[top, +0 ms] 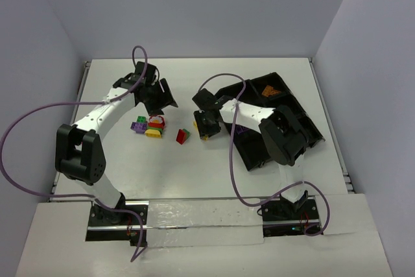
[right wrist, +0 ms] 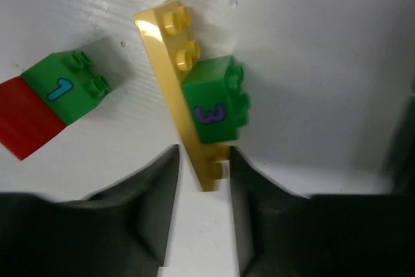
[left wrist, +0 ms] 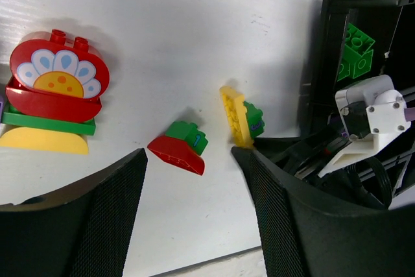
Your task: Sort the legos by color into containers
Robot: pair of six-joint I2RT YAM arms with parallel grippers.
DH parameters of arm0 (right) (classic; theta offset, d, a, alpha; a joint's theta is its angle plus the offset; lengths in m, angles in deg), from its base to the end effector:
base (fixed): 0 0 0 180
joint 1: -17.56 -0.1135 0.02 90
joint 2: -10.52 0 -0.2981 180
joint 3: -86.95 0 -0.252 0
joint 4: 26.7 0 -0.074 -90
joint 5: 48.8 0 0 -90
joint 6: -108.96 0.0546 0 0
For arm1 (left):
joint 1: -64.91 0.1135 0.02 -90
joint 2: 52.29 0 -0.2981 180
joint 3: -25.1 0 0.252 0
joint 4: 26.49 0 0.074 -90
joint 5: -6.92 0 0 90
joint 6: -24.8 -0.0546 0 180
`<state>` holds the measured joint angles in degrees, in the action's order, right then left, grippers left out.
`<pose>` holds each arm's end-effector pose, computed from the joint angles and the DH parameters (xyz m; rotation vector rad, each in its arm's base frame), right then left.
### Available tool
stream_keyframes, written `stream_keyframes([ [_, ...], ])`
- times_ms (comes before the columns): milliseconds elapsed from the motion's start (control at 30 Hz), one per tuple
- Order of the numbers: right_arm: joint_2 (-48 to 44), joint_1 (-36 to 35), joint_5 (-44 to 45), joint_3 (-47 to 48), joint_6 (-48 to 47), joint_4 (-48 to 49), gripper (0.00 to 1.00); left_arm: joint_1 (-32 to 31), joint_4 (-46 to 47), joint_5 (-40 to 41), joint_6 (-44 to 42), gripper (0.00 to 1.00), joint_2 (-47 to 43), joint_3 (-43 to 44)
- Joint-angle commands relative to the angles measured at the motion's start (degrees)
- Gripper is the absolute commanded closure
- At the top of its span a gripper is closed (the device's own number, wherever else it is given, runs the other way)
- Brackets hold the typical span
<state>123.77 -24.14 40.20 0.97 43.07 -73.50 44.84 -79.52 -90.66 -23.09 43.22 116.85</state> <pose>0.3188 0.2853 0.1869 -0.4301 2.7462 0.3409 0.3453 -0.1338 0.2865 -0.4563 2.6176 -0.5598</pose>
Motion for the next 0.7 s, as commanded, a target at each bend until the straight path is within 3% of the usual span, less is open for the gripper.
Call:
stream_keyframes([
  [0,-0.35,-0.66,2.54,0.1,1.41,3.48,0.69,0.3,0.93,0.59,1.75,0.29,-2.18,-0.33],
  [167,-3.01,-0.83,1.61,-1.03,-0.28,4.94,0.99,0.48,1.09,-0.39,1.22,0.29,-2.15,-0.03],
  [367,-10.06,-0.75,-1.47,-3.43,-3.69,7.56,1.0,2.76,5.01,-8.64,3.23,0.28,-3.3,-2.38],
  [667,-16.72,-0.83,-8.84,-6.52,-5.23,13.17,1.0,5.05,23.21,-25.69,7.94,0.18,-6.38,-12.81],
])
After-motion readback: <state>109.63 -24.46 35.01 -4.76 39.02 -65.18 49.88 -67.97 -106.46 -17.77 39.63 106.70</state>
